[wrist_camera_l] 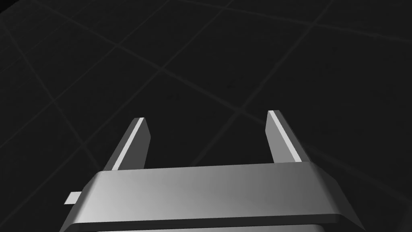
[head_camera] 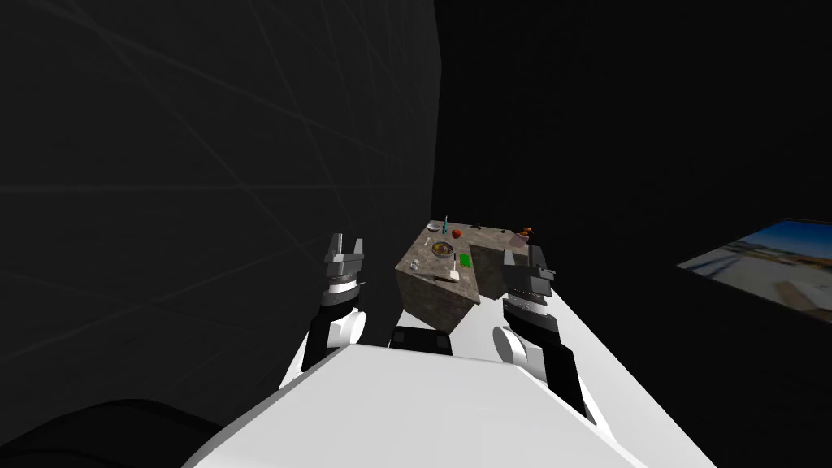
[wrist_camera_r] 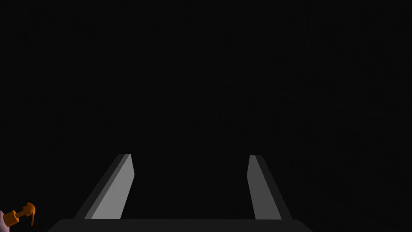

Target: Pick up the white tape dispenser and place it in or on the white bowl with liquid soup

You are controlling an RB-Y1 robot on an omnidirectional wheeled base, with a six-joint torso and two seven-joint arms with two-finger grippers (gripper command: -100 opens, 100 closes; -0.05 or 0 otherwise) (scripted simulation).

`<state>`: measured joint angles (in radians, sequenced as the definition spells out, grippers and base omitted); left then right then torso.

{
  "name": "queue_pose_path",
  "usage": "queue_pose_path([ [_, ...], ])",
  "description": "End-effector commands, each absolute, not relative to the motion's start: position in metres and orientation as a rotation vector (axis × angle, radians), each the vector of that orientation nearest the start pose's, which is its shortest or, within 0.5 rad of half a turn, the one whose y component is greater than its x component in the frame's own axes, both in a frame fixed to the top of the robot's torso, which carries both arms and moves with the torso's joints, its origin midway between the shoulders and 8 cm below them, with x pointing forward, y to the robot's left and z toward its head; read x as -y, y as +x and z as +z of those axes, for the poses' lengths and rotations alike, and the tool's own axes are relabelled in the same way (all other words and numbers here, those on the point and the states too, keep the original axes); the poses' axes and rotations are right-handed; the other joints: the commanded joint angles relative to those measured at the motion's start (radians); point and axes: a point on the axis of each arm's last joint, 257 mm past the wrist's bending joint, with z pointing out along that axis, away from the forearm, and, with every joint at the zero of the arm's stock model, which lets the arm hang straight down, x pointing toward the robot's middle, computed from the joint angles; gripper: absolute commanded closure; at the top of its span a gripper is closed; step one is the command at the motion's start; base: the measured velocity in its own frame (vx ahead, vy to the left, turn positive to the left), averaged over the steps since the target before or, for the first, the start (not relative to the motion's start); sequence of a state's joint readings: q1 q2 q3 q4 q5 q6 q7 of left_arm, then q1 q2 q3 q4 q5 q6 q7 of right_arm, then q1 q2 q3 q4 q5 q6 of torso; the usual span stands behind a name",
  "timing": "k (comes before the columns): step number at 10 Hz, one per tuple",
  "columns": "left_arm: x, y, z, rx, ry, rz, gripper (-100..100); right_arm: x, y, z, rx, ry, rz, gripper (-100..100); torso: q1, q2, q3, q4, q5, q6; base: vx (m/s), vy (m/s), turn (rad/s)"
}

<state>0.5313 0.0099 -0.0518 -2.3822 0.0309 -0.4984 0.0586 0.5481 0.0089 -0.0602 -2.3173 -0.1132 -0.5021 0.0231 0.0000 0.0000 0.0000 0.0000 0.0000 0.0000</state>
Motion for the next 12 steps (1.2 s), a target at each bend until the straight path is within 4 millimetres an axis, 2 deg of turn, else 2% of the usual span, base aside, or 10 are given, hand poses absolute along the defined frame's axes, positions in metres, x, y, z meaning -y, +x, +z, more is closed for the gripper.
queue_pose_path([
  [1,-0.261,0.325,0.067,-0.557,-0.608,-1.457,-100,0.316,0.325,0.028,-0.539,0.716,1.272,0,0.0,0.0,0.0,0.0,0.0,0.0,-0.075,-0.055,-0.173],
  [4,-0.26,0.33,0.084,-0.564,-0.584,-1.499,-100,0.316,0.325,0.028,-0.539,0.716,1.272,0,-0.005,0.011,0.006,0.002,-0.001,0.001,-0.168,-0.089,-0.177],
  [8,-0.266,0.343,0.111,-0.539,-0.597,-1.585,-100,0.316,0.325,0.028,-0.539,0.716,1.272,0,-0.006,0.014,0.008,0.003,-0.002,0.0,-0.184,-0.105,-0.202],
  [12,-0.27,0.357,0.123,-0.534,-0.638,-1.64,-100,0.316,0.325,0.028,-0.539,0.716,1.272,0,-0.002,0.007,0.004,0.002,-0.001,0.0,-0.098,-0.055,-0.127],
])
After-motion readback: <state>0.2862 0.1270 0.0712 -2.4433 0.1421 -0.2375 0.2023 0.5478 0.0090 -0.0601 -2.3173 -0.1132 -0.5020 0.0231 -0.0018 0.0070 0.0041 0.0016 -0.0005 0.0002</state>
